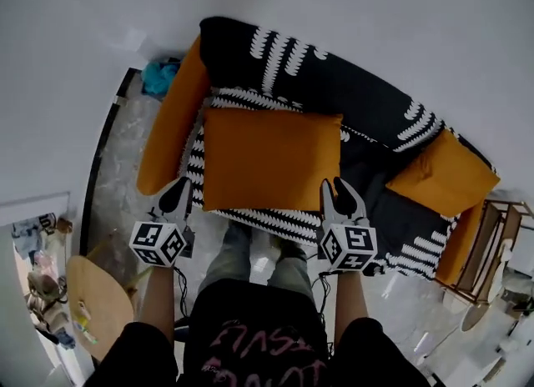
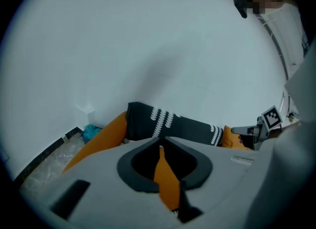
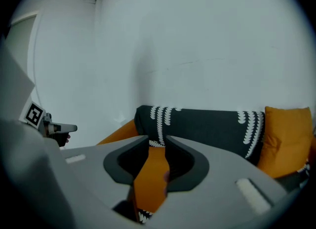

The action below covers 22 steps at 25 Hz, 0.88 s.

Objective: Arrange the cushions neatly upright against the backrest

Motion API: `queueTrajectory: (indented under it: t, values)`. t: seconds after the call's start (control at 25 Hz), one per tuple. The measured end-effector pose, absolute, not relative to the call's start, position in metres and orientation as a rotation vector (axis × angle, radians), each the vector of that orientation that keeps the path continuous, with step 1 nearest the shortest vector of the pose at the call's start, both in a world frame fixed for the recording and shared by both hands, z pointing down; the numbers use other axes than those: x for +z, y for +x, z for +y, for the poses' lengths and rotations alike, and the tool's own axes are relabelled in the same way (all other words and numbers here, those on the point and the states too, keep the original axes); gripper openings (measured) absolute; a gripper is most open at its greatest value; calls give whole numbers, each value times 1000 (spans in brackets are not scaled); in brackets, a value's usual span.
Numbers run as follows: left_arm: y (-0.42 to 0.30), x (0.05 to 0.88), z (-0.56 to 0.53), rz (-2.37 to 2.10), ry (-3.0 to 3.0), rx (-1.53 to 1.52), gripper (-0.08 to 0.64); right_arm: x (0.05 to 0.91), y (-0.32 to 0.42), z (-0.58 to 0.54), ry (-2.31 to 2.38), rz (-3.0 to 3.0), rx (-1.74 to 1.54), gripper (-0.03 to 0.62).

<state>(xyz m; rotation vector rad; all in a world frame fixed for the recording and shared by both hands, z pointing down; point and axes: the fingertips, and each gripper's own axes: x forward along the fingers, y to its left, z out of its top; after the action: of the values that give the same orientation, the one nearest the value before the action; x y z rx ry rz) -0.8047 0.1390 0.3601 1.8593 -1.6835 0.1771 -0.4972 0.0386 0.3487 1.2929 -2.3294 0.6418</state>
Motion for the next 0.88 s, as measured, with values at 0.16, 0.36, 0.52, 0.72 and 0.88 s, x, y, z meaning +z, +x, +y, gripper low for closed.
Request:
queueTrajectory:
  t: [0.16, 0.36, 0.52, 0.72, 0.88]
  values:
    - [-813, 393, 115, -1587, 1915, 251, 104, 378, -485, 46, 1363, -2217, 683, 223]
    - [-808, 443, 98, -1470, 1912, 314, 245, 421, -462, 50, 1416, -2114, 734, 306]
    - [-797, 480, 87, -1384, 1891, 366, 314, 454, -445, 48, 1420, -2052, 795, 343]
    - [-788, 534, 74, -1354, 1828, 424, 376, 511, -428, 32, 1405, -2007, 880, 387]
    - [-789, 584, 61, -1359, 1780, 488, 411, 568, -413, 12, 1372, -1977, 934, 403]
